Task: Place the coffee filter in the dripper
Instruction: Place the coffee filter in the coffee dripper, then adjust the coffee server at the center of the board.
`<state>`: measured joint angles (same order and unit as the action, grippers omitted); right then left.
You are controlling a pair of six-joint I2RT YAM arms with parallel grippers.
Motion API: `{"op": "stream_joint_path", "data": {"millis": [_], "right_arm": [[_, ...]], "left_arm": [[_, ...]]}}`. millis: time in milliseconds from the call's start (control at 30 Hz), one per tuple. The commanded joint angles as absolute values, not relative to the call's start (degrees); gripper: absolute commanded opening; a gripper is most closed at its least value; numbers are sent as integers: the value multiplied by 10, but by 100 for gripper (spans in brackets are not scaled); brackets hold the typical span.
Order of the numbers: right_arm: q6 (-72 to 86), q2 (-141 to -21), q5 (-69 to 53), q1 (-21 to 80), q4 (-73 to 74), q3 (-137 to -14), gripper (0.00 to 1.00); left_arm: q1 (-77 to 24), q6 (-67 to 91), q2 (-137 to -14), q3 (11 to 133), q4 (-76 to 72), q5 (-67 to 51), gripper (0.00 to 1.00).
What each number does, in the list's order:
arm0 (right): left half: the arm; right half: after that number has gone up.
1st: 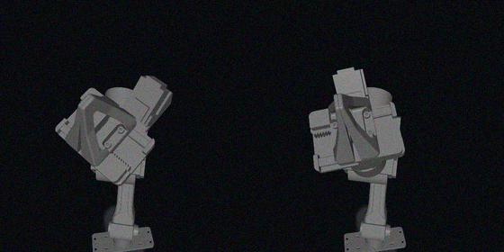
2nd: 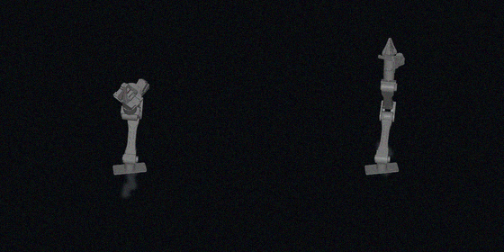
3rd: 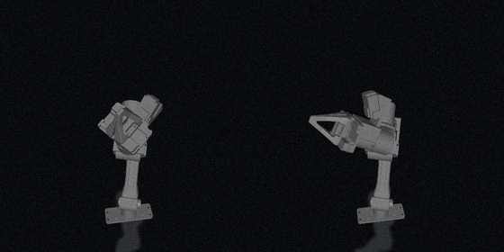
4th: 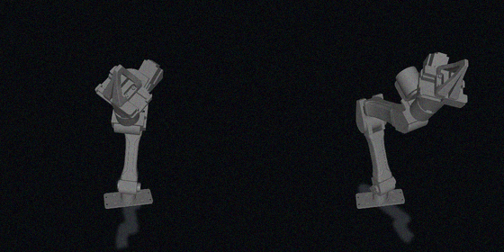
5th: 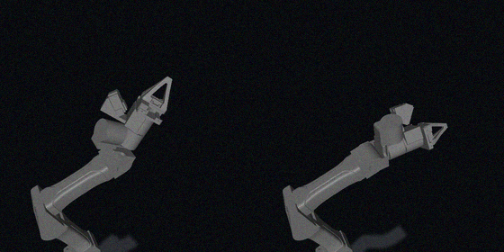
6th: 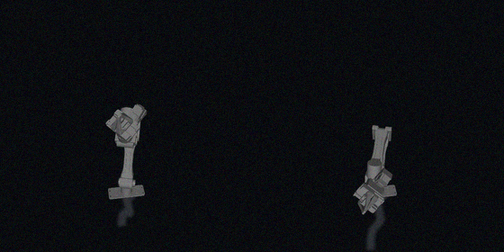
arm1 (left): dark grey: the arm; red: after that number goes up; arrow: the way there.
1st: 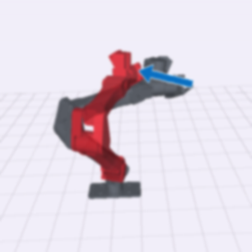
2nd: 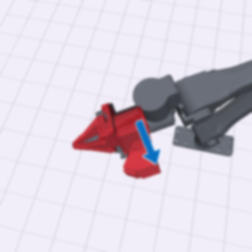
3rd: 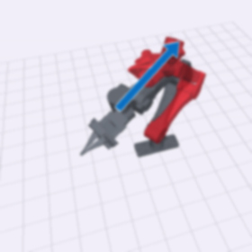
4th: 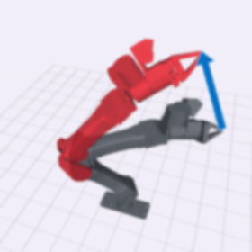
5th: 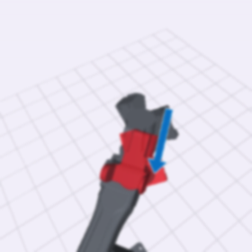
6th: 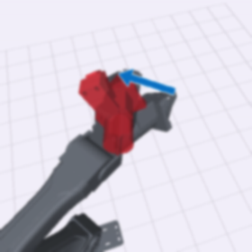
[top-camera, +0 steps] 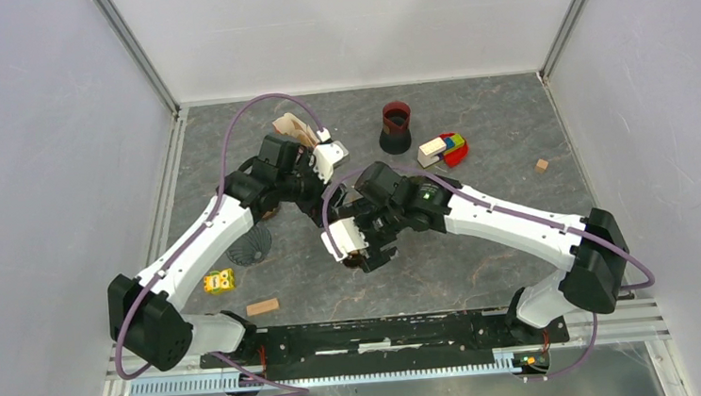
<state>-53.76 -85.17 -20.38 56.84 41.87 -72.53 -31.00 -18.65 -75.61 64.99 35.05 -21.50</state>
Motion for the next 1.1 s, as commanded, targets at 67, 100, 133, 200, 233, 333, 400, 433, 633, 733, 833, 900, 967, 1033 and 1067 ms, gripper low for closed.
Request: {"op": "stream_joint_path", "data": {"millis": [67,100,133,200,233,333,400,433,633,733,833,900,967,1033,1067], "right_arm": [[-532,-825,-245,548,430,-754,92],[-532,-820,-251,544,431,-756,92],[-532,-816,-257,539,435,-757,92],[-531,-807,-268,531,439,-759,92],[-529,-802,-273,528,439,-760,92],[-516,-788,-290,511,436,-765,93],[-500,-780,-306,489,429,-771,93],[-486,-775,-311,475,420,-772,94],[-398,-733,-279,397,337,-751,95],[-358,-723,-238,363,313,-742,95],[-319,-715,-228,302,288,-716,95],[-297,-715,-227,262,278,-699,95],[-285,-722,-225,228,278,-683,93],[-276,-733,-219,207,277,-665,89],[-274,-741,-211,198,276,-656,87]], "left_arm": [[-309,-165,-733,692,370,-256,100],[-306,-162,-732,697,371,-262,100],[-304,-159,-731,704,373,-266,100],[-297,-151,-730,716,374,-281,100],[-294,-147,-730,722,374,-287,100],[-281,-130,-731,738,369,-297,100],[-266,-106,-732,743,356,-296,100],[-256,-89,-731,744,343,-296,100],[-183,-11,-724,743,299,-289,100],[-174,-30,-724,754,335,-247,100],[-173,-78,-723,757,387,-224,99],[-173,-99,-720,750,420,-207,99],[-173,-112,-711,732,430,-193,99],[-173,-121,-700,710,428,-186,98],[-173,-125,-697,703,428,-181,98]]}}
